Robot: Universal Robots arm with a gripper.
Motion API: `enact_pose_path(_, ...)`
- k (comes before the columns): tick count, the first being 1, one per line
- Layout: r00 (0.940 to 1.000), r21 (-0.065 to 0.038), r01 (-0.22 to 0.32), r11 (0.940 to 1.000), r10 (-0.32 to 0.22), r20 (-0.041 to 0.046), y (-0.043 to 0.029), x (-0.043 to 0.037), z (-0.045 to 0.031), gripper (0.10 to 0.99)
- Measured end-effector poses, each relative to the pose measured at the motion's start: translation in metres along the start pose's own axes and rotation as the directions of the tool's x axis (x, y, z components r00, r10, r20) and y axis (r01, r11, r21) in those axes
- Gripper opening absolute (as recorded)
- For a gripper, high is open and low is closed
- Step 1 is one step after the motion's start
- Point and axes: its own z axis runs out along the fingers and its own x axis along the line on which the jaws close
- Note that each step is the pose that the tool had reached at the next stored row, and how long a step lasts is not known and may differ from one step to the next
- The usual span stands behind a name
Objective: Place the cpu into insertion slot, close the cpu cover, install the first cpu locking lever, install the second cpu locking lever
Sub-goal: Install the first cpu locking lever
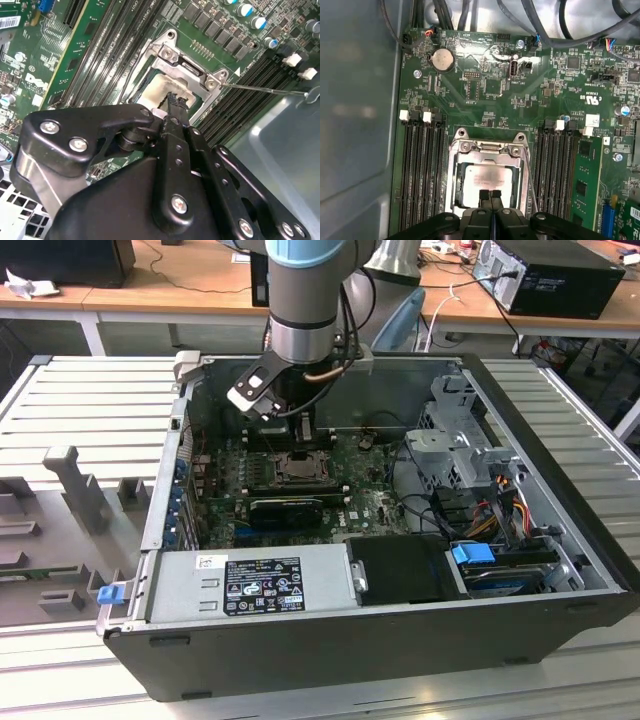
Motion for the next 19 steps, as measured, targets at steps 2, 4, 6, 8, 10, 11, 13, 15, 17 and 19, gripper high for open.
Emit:
enact_pose_path(2, 1.0, 0.0, 0.0, 1.0, 0.0, 0.0001, -0.0001, 0.0, -0.0014, 0.106)
enact_pose_path(4, 1.0, 0.0, 0.0, 1.0, 0.0, -0.0001, 0.0, 0.0001, -0.0086, 0.106)
enact_pose_path(6, 1.0, 0.0, 0.0, 1.0, 0.0, 0.0, 0.0001, 0.0002, -0.0129, 0.106)
enact_pose_path(8, 1.0, 0.0, 0.0, 1.0, 0.0, 0.0, 0.0002, 0.0002, -0.0176, 0.106)
enact_pose_path(10, 1.0, 0.0, 0.0, 1.0, 0.0, 0.0005, 0.0002, 0.0003, -0.0229, 0.106)
enact_pose_path(11, 1.0, 0.0, 0.0, 1.0, 0.0, 0.0008, 0.0003, 0.0003, -0.0256, 0.106)
enact_pose_path(13, 1.0, 0.0, 0.0, 1.0, 0.0, 0.0013, 0.0004, 0.0004, -0.0299, 0.106)
enact_pose_path(15, 1.0, 0.0, 0.0, 1.0, 0.0, 0.0015, 0.0004, 0.0005, -0.0375, 0.106)
enact_pose_path(17, 1.0, 0.0, 0.0, 1.0, 0.0, 0.0033, 0.0006, 0.0006, -0.045, 0.106)
enact_pose_path(19, 0.999, 0.001, 0.045, 0.999, -0.045, 0.0026, 0.0005, 0.0006, -0.045, 0.106)
